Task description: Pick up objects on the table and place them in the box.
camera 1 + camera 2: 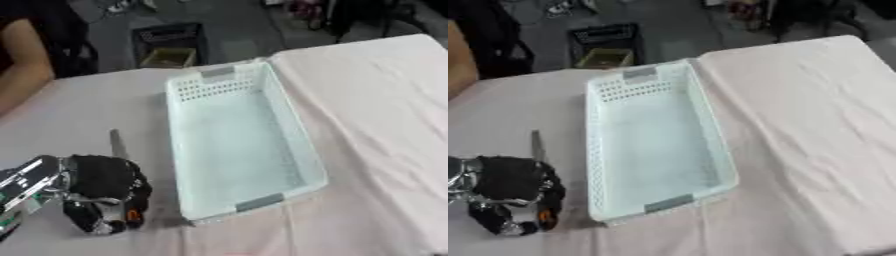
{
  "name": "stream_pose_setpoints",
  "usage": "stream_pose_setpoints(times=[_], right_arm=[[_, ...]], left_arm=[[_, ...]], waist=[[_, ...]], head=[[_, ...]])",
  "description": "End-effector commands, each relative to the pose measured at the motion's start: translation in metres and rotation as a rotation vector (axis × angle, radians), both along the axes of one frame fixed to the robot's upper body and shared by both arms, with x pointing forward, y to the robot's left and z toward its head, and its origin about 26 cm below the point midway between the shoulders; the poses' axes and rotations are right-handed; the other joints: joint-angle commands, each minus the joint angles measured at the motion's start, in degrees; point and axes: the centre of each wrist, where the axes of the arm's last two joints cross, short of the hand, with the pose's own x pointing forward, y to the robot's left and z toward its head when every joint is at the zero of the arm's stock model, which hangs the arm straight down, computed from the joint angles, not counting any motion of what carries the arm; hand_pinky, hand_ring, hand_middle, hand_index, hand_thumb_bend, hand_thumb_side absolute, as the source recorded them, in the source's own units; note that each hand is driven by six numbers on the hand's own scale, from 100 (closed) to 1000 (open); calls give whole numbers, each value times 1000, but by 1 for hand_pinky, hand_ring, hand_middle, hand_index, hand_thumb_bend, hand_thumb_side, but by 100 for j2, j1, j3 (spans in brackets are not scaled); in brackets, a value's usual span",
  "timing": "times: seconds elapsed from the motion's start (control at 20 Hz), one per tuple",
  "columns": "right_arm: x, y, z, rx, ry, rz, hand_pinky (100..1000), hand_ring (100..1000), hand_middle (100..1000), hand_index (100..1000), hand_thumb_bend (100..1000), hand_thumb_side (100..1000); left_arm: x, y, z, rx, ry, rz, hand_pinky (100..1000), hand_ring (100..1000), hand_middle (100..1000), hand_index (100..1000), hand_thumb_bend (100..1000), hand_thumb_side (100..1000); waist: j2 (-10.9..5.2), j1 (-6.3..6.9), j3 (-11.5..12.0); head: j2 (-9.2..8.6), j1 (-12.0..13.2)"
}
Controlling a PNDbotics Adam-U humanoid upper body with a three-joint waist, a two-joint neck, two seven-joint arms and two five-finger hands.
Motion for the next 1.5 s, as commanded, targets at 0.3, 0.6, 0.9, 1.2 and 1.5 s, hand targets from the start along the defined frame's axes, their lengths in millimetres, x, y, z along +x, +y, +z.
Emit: stream_pose_setpoints(times=[0.3,0.6,0.9,1.2,1.5], right_arm=[[0,-1,14,-33,-36,10,307,414,470,683,100,694],[0,-1,15,-33,-38,12,307,414,470,683,100,693],[0,-1,15,-32,-40,12,307,414,470,683,100,694],[0,-1,16,-32,-44,13,307,414,470,683,100,694],[0,-1,17,-30,-46,12,307,414,470,683,100,694]], left_arm=[[6,11,10,90,-12,-39,706,727,692,776,345,362],[7,10,5,73,-9,-47,704,717,689,776,333,375],[8,7,-1,49,-1,-58,701,711,687,773,332,361],[9,5,-4,37,0,-66,698,703,684,771,335,359],[8,4,-7,23,-19,-78,686,687,673,766,356,346]], waist=[[-27,7,-17],[-20,5,-22],[5,-8,-32],[40,-21,-47],[67,-42,-49]], head=[[6,-54],[-4,-57],[-19,-63],[-42,-66],[-63,-74]])
